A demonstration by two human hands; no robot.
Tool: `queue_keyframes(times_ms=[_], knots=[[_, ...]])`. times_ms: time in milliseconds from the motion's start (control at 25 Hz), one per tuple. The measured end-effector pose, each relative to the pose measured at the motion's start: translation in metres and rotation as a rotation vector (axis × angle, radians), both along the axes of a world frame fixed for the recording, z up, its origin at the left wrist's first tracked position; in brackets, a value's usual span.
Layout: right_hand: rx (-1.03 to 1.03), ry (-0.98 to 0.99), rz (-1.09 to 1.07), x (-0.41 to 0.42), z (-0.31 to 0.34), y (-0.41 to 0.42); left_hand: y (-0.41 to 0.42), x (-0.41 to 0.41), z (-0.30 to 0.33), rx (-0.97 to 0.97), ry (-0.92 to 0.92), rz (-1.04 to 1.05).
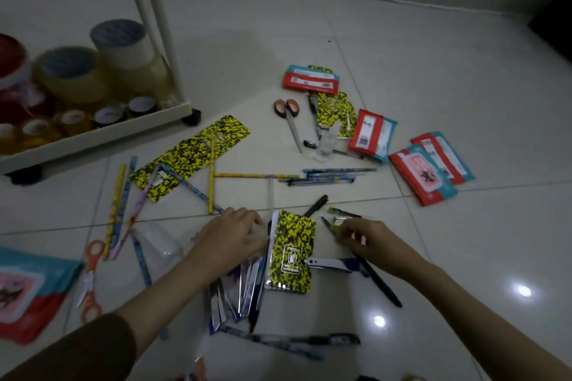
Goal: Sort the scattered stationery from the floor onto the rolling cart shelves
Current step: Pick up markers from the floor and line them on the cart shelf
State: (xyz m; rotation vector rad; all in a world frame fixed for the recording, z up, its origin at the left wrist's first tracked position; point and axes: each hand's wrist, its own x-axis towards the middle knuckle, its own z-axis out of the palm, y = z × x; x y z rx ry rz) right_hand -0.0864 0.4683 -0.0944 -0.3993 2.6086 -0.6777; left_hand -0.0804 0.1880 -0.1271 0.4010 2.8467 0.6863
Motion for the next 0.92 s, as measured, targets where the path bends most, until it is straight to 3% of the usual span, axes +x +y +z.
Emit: queue_keyframes(times_ms=[80,160,320,560,720,920], knots=[[0.046,-0.026,0.029,0.012,-0.006,0.003,0.02,-0.001,-0.005,-0.096,-0.057,0.031],[0.05,-0.027,0.065,0.018,-0.011,-0.001,0.034,-0.001,-0.006,-0.073,-0.115,0.106],[0.069,-0.006,0.096,0.018,-0.016,-0.014,0.033,-0.007,0.0,0.311,-0.313,0.272],[0.151,0.145,0.112,-0.011,-0.024,-0.037,-0.021,-0.036,0.016,0.677,-0.204,0.575],[0.367,0.339,0.24,-0.03,-0.044,-0.058,-0.051,-0.041,0.003,0.606,-0.161,0.723],[0.44,0.442,0.438,-0.031,-0.057,-0.072,-0.066,-0.038,-0.006,0.589,-0.164,0.816]])
